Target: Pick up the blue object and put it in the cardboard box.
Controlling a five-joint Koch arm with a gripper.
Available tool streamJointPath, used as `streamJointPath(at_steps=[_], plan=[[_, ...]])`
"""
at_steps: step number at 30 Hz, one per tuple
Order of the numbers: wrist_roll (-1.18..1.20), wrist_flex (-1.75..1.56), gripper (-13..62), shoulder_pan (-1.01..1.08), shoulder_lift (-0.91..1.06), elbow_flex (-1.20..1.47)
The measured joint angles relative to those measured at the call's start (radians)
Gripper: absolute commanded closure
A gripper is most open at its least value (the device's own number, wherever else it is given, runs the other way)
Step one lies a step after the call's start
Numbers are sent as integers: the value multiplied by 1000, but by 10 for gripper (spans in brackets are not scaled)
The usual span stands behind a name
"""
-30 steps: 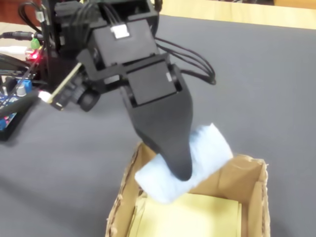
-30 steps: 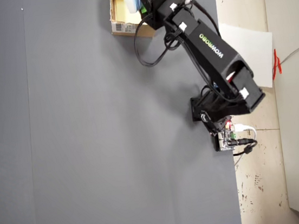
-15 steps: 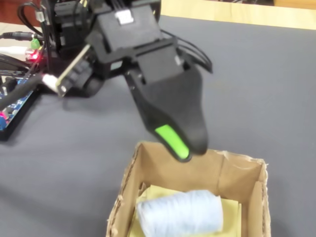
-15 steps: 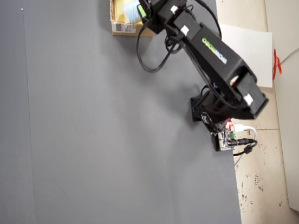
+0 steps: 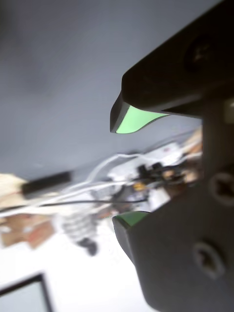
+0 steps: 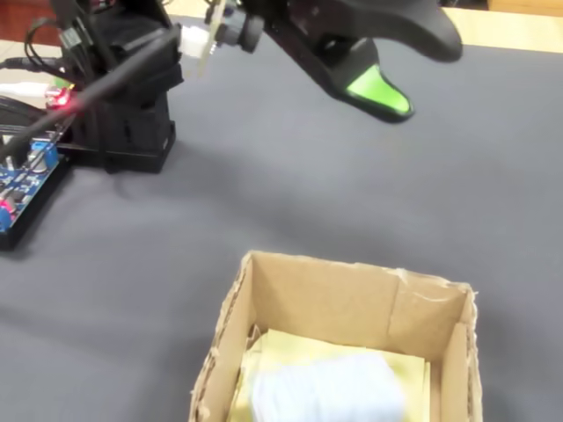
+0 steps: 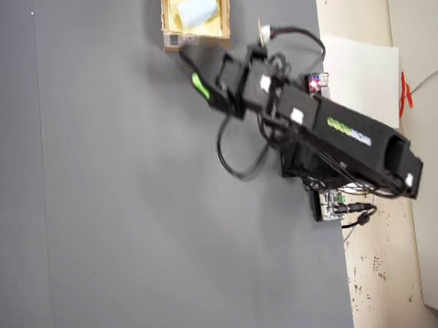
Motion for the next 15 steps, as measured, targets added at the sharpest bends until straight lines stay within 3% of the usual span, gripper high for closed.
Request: streamJointPath(at_steps=[15], plan=[[40, -87, 145, -339, 101, 204]])
